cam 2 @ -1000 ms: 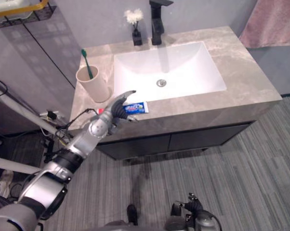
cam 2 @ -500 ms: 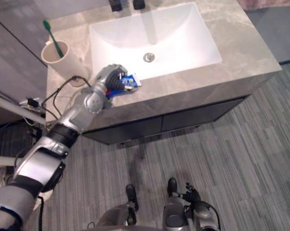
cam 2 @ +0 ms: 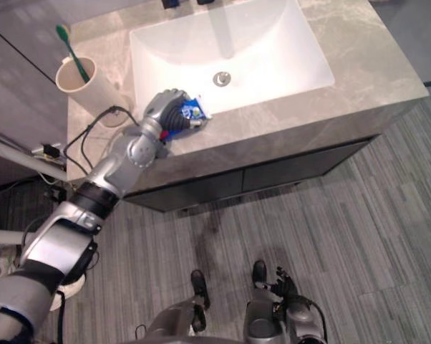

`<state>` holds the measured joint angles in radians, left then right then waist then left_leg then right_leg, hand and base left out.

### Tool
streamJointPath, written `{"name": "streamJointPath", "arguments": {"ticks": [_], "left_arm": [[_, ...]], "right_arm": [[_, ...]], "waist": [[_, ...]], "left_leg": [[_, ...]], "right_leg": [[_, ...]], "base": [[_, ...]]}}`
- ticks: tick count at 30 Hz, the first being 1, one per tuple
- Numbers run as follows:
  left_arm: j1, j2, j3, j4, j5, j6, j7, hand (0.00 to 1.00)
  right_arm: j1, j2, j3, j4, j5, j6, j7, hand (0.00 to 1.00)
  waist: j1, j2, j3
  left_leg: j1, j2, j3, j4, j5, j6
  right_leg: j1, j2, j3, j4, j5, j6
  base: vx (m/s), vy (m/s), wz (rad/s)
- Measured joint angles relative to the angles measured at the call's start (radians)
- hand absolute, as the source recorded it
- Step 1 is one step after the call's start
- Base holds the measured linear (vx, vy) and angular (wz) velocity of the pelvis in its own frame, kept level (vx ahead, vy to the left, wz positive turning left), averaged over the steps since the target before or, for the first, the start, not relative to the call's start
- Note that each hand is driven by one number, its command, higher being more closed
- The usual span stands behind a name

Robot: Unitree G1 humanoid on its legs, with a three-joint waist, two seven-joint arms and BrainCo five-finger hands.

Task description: Organize washtable

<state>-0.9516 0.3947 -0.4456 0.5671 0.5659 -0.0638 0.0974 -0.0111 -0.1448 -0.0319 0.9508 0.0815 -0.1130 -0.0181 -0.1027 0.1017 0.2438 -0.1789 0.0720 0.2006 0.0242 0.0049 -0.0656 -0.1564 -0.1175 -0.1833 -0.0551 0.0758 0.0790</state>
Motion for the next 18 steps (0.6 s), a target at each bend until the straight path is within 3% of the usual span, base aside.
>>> {"name": "streamJointPath", "arguments": {"ticks": [11, 15, 18], "left_arm": [[0.098, -0.002, -0.021, -0.083, -0.006, 0.001, 0.04, 1.0], [0.172, -0.023, -0.022, -0.184, -0.052, 0.001, 0.04, 1.0], [0.209, -0.03, -0.023, -0.258, -0.095, -0.007, 0.04, 1.0]], "right_arm": [[0.0, 0.004, 0.021, -0.002, 0.005, -0.015, 0.001, 0.0], [0.004, 0.004, 0.017, 0.008, 0.005, -0.015, 0.001, 0.0], [0.014, 0.002, 0.01, 0.008, 0.005, -0.014, 0.002, 0.0]], "waist": [[-0.019, 0.006, -0.003], [-0.018, 0.01, -0.005], [0.0, 0.017, -0.01]], "left_leg": [[0.025, -0.004, -0.016, 0.012, 0.0, 0.0], [0.042, -0.005, -0.037, 0.016, 0.0, 0.0], [0.055, -0.007, -0.045, 0.016, 0.001, 0.001]], "right_leg": [[0.031, -0.008, -0.013, 0.018, -0.008, 0.011], [0.058, -0.008, -0.036, 0.019, -0.009, 0.011], [0.076, -0.008, -0.042, 0.019, -0.01, 0.011]], "base": [[-0.02, 0.005, 0.04], [-0.02, 0.005, 0.12], [-0.04, 0.004, 0.09]]}}
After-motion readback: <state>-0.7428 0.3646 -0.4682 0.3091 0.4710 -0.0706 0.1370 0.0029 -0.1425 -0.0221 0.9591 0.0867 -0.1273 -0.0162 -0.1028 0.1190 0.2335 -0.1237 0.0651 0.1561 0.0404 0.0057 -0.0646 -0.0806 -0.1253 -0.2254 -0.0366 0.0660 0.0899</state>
